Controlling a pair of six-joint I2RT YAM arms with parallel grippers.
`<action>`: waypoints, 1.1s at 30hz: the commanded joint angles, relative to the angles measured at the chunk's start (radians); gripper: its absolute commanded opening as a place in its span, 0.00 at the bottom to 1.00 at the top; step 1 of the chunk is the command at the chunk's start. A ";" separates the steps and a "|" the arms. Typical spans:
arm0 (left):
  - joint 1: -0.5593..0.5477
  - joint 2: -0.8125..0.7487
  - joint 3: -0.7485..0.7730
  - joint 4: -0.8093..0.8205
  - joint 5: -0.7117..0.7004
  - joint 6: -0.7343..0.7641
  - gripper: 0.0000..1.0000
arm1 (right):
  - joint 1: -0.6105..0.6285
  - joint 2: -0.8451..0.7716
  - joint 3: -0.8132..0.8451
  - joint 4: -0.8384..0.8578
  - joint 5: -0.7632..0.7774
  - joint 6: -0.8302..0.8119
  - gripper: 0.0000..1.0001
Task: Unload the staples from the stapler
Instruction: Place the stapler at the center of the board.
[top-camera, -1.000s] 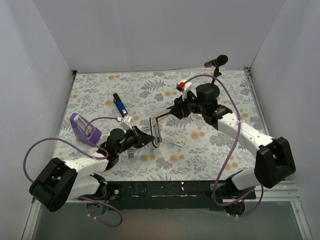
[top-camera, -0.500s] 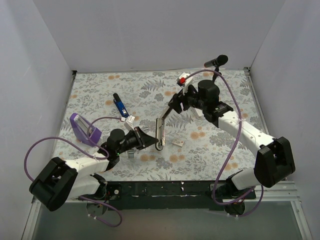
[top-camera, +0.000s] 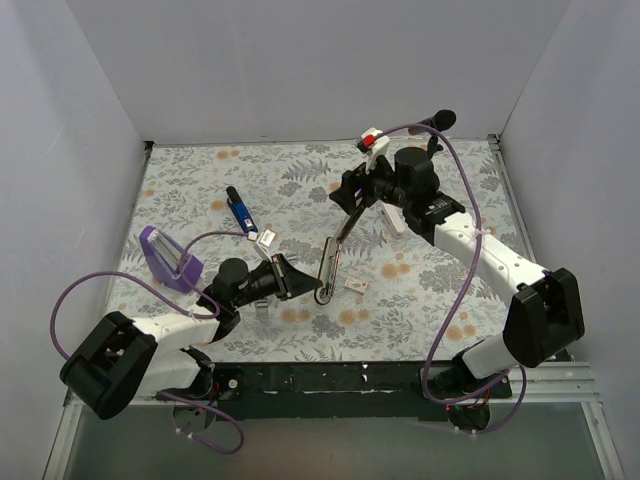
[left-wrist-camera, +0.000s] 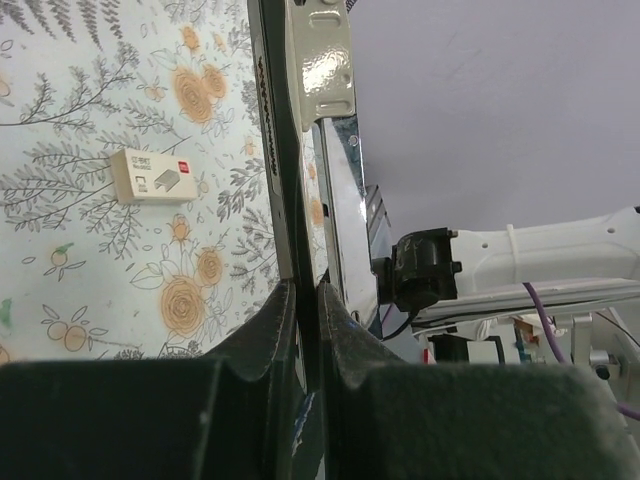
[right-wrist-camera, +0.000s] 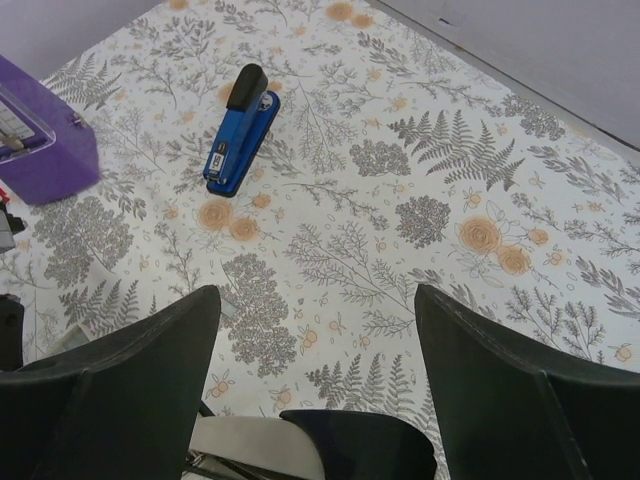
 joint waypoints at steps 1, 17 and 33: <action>-0.004 -0.032 0.015 0.180 0.064 0.024 0.00 | -0.004 0.015 0.080 0.002 0.034 0.009 0.86; -0.004 -0.021 -0.029 0.361 0.164 0.016 0.00 | -0.007 0.118 0.140 -0.035 0.002 0.072 0.85; -0.004 -0.101 0.026 0.097 -0.171 0.058 0.00 | -0.007 -0.010 0.329 -0.420 0.267 0.302 0.80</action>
